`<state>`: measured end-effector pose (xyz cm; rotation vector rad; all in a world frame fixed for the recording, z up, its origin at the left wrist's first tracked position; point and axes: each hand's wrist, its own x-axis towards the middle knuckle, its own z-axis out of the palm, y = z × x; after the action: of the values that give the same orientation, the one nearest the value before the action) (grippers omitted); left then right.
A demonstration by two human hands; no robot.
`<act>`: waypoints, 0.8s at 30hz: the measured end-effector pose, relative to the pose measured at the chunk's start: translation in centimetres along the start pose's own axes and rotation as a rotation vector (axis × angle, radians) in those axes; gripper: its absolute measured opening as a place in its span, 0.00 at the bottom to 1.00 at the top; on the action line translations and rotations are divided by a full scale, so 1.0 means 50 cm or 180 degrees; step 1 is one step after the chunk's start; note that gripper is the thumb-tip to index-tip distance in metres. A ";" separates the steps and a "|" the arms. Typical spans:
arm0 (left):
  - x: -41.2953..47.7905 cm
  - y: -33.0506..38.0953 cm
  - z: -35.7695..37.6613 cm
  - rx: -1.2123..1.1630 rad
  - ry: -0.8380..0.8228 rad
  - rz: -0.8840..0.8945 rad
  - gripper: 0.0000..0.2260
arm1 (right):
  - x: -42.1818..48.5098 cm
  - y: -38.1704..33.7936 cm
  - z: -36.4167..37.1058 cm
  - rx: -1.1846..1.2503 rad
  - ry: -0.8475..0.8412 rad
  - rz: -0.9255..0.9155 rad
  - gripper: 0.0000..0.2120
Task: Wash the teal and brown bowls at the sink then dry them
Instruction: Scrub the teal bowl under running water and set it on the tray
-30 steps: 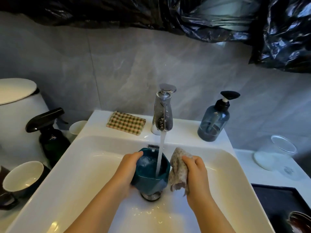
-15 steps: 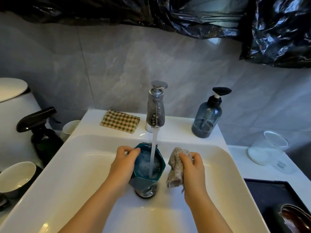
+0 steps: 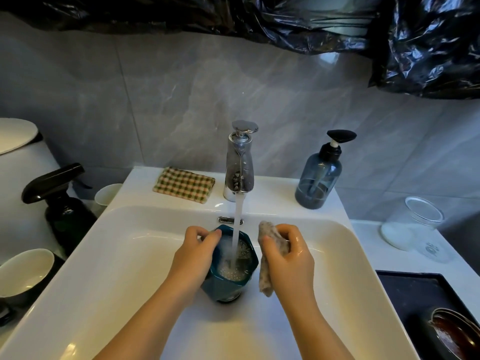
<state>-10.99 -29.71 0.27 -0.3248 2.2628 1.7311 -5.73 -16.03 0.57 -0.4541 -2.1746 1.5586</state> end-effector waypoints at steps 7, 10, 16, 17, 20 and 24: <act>-0.023 0.006 0.005 0.0726 -0.0147 0.0732 0.07 | -0.005 0.001 0.016 -0.0199 -0.0097 -0.0114 0.07; -0.024 0.007 -0.001 0.0772 -0.0177 0.0877 0.08 | 0.015 0.010 -0.008 0.0331 0.0372 0.0353 0.07; -0.034 -0.001 0.019 0.0556 -0.0482 0.1109 0.08 | 0.034 0.019 -0.048 0.0757 0.0800 0.0749 0.01; -0.037 -0.005 0.022 0.0742 -0.0492 0.1293 0.09 | 0.035 0.019 -0.052 0.0761 0.0826 0.0766 0.02; -0.040 -0.010 0.020 0.1120 -0.0287 0.1688 0.12 | 0.037 0.021 -0.055 0.0793 0.0851 0.0821 0.01; -0.038 -0.003 0.011 0.1137 0.0233 0.1797 0.13 | 0.033 0.018 -0.054 0.0836 0.0779 0.0873 0.02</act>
<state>-9.10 -29.20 0.68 0.3658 2.8430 1.4928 -5.73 -12.72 0.70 -0.8354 -1.7510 1.7944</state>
